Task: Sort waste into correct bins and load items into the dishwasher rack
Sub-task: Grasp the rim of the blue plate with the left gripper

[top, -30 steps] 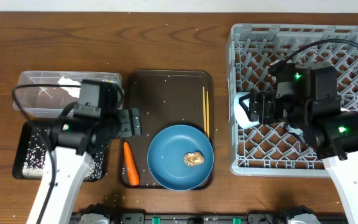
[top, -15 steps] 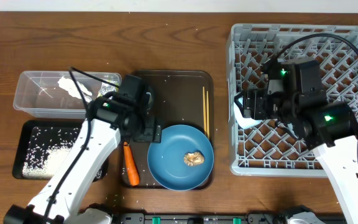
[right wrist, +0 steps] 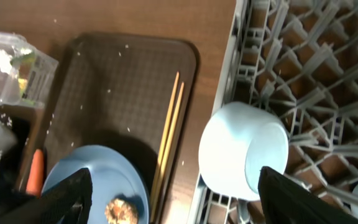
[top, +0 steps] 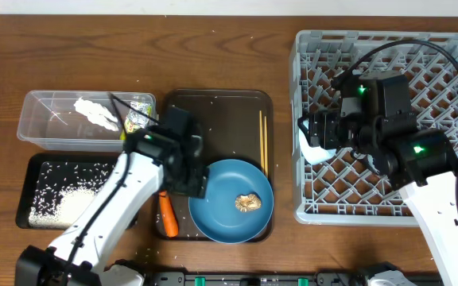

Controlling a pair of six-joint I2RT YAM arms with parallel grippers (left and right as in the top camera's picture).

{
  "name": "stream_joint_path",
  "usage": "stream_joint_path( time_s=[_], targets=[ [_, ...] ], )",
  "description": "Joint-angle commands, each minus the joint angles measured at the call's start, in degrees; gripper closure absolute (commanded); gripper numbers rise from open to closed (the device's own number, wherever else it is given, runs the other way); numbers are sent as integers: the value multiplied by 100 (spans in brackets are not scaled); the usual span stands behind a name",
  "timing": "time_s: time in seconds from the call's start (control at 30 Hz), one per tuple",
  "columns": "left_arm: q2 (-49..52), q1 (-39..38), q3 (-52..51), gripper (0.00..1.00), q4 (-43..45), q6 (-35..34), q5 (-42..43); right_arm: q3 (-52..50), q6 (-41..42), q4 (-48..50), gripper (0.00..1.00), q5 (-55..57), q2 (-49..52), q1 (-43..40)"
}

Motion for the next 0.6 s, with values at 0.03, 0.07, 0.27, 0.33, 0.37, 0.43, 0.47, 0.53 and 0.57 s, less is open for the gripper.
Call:
stream_joint_path(
  time_s=[0.03, 0.07, 0.27, 0.33, 0.37, 0.43, 0.47, 0.53, 0.57],
  targets=[
    [-13, -960, -20, 25, -61, 452, 431, 70, -79, 98, 21, 33, 28, 127],
    [-11, -1296, -20, 26, -24, 452, 374, 70, -79, 105, 21, 33, 28, 127],
    [-9, -2750, -101, 25, 142, 118, -116, 70, -9, 94, 21, 31, 28, 127],
    [-11, -3027, -197, 25, 313, 55, 109, 70, 33, 90, 21, 28, 28, 127],
    [-9, -3141, -240, 25, 398, 55, 177, 70, 35, 90, 21, 26, 28, 127],
    [-9, -3362, -321, 25, 570, 59, 212, 70, 35, 74, 21, 28, 28, 127],
    [-9, -3477, -361, 25, 675, 92, 212, 70, 35, 70, 21, 28, 28, 127],
    [-2, -3709, -433, 25, 870, 186, 210, 70, 35, 63, 21, 26, 28, 127],
    [0, -3812, -474, 25, 957, 208, 210, 70, 35, 48, 21, 26, 28, 127]
  ],
)
